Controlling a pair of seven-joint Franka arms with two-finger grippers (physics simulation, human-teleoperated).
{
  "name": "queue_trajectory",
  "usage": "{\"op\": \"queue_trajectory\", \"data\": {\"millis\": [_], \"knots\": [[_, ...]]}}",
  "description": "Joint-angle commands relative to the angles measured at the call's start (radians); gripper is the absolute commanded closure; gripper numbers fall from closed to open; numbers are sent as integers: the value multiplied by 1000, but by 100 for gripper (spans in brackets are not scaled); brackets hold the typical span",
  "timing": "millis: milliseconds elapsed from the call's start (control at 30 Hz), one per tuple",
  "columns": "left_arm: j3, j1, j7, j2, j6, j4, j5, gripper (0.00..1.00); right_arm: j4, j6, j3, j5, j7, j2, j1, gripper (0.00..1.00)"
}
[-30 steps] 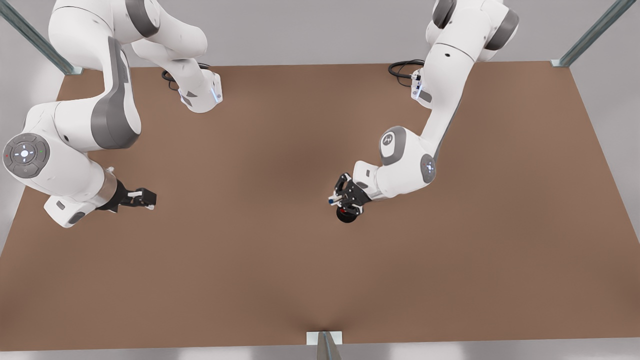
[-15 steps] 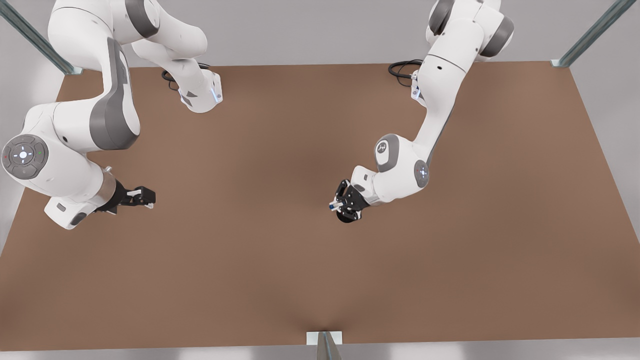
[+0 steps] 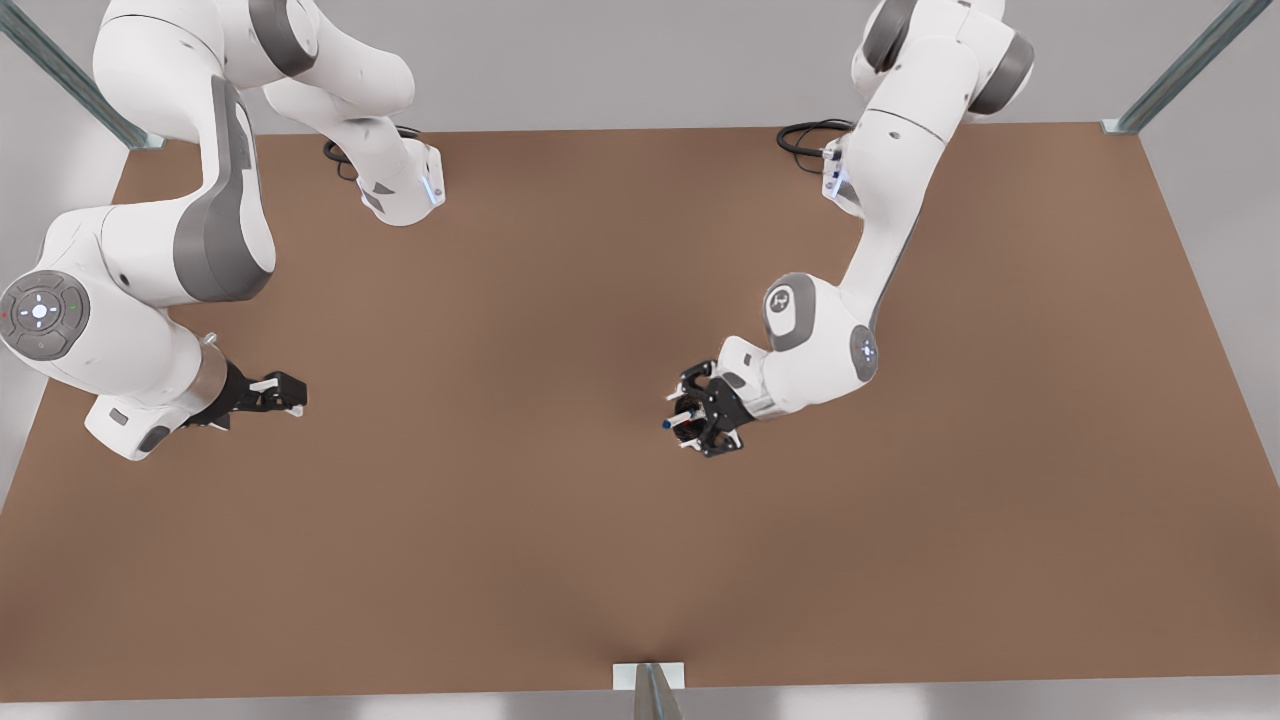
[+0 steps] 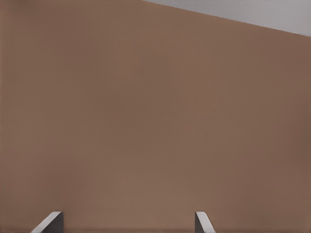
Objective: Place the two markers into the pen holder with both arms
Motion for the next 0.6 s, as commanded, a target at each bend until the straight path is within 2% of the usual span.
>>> {"op": "queue_trajectory", "data": {"millis": [0, 67, 100, 133, 200, 400, 467, 500, 567], "knots": [[12, 70, -270, -6, -314, 120, 131, 0, 0, -1, 0, 1, -28, -1, 0, 0], [13, 119, -476, -9, -459, 214, 324, 0, 0, -1, 2, 1, -28, -1, 0, 0], [35, 173, -787, -9, -610, 278, 491, 0, 0, -1, 2, 1, -28, -1, 0, 0], [85, 187, -941, -26, -682, 294, 576, 0, 0, -1, 2, 1, -28, -1, 0, 0], [138, 185, -1234, -46, -724, 324, 860, 0, 0, -1, 2, 1, -28, -1, 0, 0], [205, 191, -1357, -144, -774, 334, 863, 0, 0, -1, 2, 1, -28, -1, -2, 0], [202, 217, -1347, -284, -731, 177, 858, 0, 0, 0, 2, 1, -28, 0, -2, 0], [201, 217, -1346, -374, -616, 38, 860, 0, 0, 0, 2, 1, -28, 0, -2, 0], [194, 216, -1346, -391, -607, 13, 861, 0, 0, 0, 2, 1, -28, 0, -2, 0]]}}
